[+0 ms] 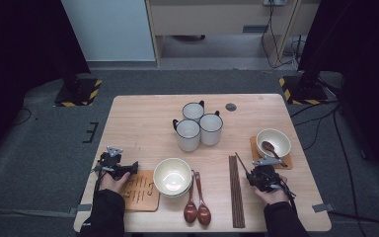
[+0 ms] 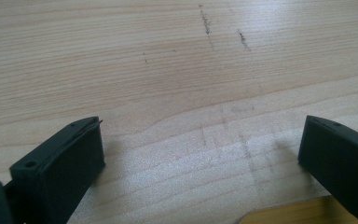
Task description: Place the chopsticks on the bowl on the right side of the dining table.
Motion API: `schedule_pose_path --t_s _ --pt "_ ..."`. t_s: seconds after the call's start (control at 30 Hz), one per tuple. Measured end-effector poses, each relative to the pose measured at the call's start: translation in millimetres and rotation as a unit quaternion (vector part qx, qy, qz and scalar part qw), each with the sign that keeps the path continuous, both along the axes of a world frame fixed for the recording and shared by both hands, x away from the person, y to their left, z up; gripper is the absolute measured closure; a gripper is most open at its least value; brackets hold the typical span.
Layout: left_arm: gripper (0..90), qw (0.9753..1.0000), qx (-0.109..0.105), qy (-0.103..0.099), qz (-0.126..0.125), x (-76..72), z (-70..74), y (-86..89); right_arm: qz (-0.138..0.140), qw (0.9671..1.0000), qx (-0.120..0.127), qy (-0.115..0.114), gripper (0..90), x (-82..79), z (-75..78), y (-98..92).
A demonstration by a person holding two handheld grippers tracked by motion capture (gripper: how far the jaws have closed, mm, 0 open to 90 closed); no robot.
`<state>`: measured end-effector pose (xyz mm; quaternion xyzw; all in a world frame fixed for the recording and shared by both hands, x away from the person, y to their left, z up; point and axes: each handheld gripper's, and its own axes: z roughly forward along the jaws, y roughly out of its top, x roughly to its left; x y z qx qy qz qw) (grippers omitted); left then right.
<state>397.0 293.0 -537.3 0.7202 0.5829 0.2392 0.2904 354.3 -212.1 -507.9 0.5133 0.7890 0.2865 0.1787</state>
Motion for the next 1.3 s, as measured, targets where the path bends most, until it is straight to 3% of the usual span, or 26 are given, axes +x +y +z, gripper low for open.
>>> schedule_pose_path --t_s 0.17,0.37,0.77,1.3 --pt "0.0 1.0000 0.000 0.000 0.000 0.0 0.0 0.0 -0.006 0.9997 0.020 -0.010 67.0 -9.7 5.6 -5.6" --pt "0.0 1.0000 0.000 0.000 0.000 0.0 0.0 0.0 -0.008 0.9996 0.022 -0.018 64.8 -18.0 6.9 -9.6" --pt "0.0 1.0000 0.000 0.000 0.000 0.0 0.0 0.0 -0.013 0.9997 0.020 -0.003 69.8 -31.6 2.2 -22.1" --pt "0.0 1.0000 0.000 0.000 0.000 0.0 0.0 0.0 -0.009 0.9996 0.008 0.024 74.9 -29.9 -3.6 -19.9"
